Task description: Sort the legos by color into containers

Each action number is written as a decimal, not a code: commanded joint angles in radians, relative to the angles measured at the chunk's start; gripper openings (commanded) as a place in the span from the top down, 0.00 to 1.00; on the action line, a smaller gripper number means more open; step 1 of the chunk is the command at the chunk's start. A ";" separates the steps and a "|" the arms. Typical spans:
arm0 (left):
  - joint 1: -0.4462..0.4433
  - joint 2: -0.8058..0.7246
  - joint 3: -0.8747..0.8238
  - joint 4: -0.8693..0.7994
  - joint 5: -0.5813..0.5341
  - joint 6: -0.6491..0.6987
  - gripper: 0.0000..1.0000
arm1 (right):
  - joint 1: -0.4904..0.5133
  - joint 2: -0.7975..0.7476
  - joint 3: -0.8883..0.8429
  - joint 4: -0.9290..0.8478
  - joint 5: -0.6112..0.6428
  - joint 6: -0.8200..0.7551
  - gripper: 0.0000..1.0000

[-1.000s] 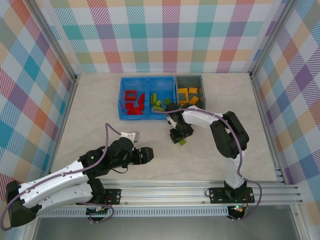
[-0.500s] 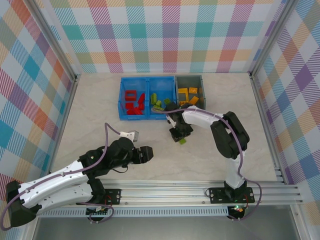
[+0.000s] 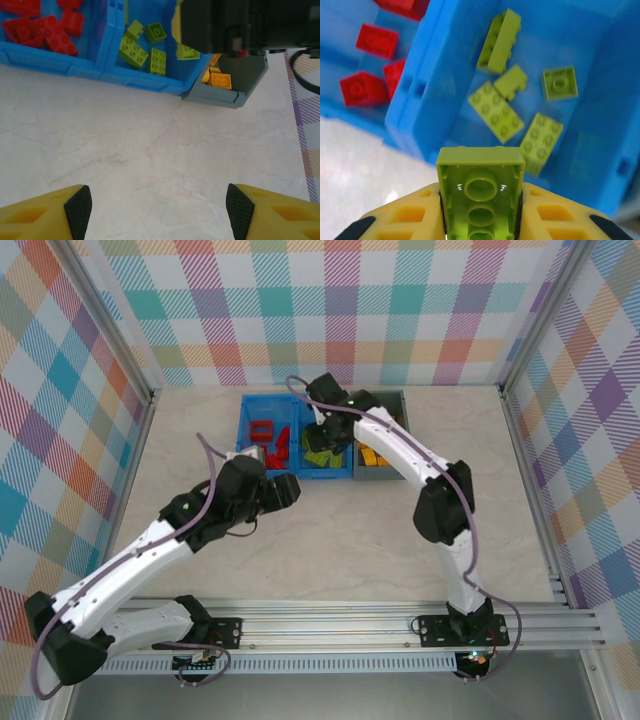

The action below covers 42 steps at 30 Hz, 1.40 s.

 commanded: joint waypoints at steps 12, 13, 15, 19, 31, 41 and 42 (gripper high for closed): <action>0.168 0.234 0.155 0.186 0.185 0.153 0.27 | -0.074 0.390 0.440 -0.010 0.061 -0.016 0.67; 0.167 0.239 0.155 0.192 0.191 0.153 0.27 | -0.080 0.404 0.453 -0.004 0.054 -0.017 0.67; 0.167 0.243 0.148 0.199 0.199 0.151 0.27 | -0.090 0.437 0.487 0.000 0.031 -0.019 0.66; 0.167 0.235 0.128 0.202 0.206 0.151 0.27 | -0.093 0.476 0.535 0.012 0.004 -0.034 0.58; 0.167 0.145 0.102 0.134 0.187 0.145 0.27 | -0.078 0.351 0.534 0.005 0.003 -0.039 0.56; 0.204 0.016 0.047 -0.068 0.109 0.121 0.24 | -0.053 -0.219 0.003 0.201 0.091 -0.017 0.55; 0.221 -0.001 0.033 -0.086 0.106 0.121 0.23 | -0.053 -0.310 -0.110 0.241 0.111 -0.012 0.54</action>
